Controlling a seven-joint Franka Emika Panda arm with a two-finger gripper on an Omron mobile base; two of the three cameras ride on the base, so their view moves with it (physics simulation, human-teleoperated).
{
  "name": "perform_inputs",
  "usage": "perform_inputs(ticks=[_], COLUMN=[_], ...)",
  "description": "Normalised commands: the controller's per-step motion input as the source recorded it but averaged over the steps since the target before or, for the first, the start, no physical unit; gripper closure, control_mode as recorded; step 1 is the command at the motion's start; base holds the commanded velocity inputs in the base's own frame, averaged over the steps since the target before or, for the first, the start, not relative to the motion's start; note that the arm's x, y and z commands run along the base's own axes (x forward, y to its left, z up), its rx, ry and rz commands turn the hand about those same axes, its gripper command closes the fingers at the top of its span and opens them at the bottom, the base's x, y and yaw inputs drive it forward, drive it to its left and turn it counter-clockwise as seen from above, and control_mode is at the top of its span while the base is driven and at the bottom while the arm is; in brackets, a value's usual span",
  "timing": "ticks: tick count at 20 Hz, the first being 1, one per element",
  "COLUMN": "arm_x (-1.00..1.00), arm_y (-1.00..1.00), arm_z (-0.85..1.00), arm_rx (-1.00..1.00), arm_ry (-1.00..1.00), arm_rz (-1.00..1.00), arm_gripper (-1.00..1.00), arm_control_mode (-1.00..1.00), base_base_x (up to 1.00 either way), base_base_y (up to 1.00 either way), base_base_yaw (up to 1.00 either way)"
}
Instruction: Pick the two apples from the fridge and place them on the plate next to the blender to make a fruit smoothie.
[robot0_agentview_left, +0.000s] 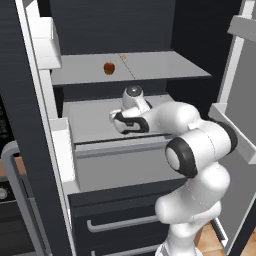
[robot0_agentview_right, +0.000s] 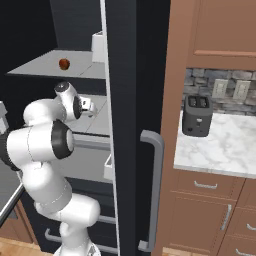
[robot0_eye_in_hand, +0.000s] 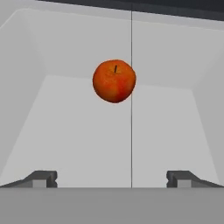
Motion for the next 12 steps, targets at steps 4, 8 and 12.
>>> perform_inputs(ticks=[4, 8, 12], arm_x=[0.46, 0.46, 0.46], arm_y=[0.0, 0.0, 0.0], arm_z=[-0.15, -0.17, -0.2], arm_rx=[0.0, 0.0, 0.0], arm_ry=[0.05, 0.04, 0.05], arm_rz=[0.0, 0.0, 0.0], arm_gripper=[-1.0, -1.0, -1.0], arm_control_mode=[-1.0, -1.0, -1.0], base_base_x=[0.0, 0.0, 0.0], base_base_y=[0.0, 0.0, 0.0], base_base_yaw=[0.0, 0.0, 0.0])
